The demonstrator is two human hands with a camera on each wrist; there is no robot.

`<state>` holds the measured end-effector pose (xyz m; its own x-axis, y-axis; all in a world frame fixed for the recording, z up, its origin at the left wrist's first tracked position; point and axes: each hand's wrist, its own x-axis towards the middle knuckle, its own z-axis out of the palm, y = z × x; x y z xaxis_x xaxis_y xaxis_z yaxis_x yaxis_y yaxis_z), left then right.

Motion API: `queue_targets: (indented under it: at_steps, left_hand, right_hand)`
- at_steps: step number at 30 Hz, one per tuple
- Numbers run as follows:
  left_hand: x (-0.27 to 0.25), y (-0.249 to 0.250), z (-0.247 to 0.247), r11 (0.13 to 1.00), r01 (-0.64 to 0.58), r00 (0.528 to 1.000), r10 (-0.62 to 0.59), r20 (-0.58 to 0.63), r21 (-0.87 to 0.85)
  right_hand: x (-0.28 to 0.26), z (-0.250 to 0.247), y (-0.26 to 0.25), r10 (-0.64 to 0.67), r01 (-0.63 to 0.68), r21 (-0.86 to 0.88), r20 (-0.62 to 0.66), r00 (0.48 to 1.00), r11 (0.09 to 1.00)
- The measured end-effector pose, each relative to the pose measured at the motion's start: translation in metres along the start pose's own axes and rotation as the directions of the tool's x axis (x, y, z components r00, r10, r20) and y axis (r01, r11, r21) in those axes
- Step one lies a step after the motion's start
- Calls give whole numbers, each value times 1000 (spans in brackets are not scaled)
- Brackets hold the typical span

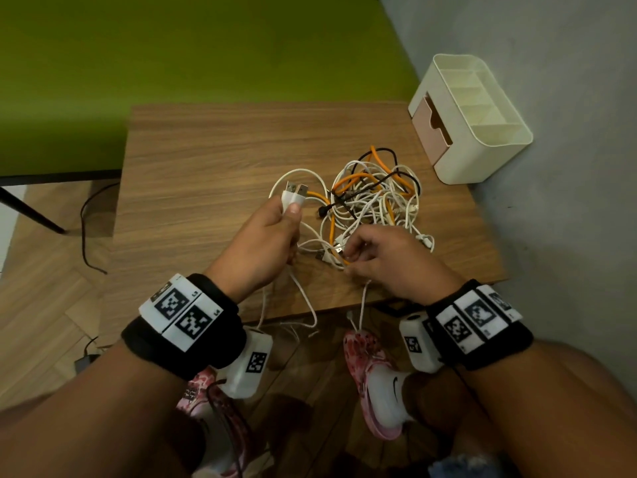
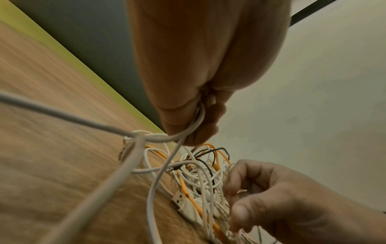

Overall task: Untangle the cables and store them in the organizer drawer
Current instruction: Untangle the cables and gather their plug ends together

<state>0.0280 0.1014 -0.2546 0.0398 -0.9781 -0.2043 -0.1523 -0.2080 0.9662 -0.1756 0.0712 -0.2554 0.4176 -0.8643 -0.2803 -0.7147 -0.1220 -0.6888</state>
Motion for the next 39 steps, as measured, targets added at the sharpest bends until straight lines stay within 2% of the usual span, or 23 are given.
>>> queue_targets:
  at_steps: [2,7,10,16,21,25,27,30,35,39]
  left_hand:
    - [0,0,-1,1000,-2,1000,2,1,-12]
    - [1,-3,-2,1000,2,1000,-2,8,-25]
    - [1,-2,0,1000,-7,1000,8,19,-19]
    - [0,-1,2,1000,-26,999,26,27,13]
    - [0,-5,3,998,-51,998,50,31,25]
    - [1,-7,1,998,-60,998,59,35,24]
    - [2,-6,0,998,-65,997,64,42,17]
    - [3,-5,0,998,-61,997,61,49,7]
    - [1,-5,-1,998,-63,996,62,65,14]
    - [0,-2,0,997,-75,996,73,54,32]
  right_hand:
    - [-3,-9,0,-3,3,3,-14,1000,1000]
    - [-6,-20,12,78,-65,-219,52,996,974]
    - [-5,-14,20,99,-76,-211,100,990,974]
    - [-3,-6,26,89,-76,-238,44,995,968]
    - [-1,-2,25,71,-51,-294,56,996,954]
    - [-6,-6,23,43,-35,-193,41,998,981]
    - [-9,-7,18,0,1,-207,6,1000,978]
    - [-8,-4,14,20,-12,-347,18,1000,938]
    - [-2,5,12,164,-161,-444,-32,986,881]
    - [-6,4,2,149,-126,-614,-14,989,779]
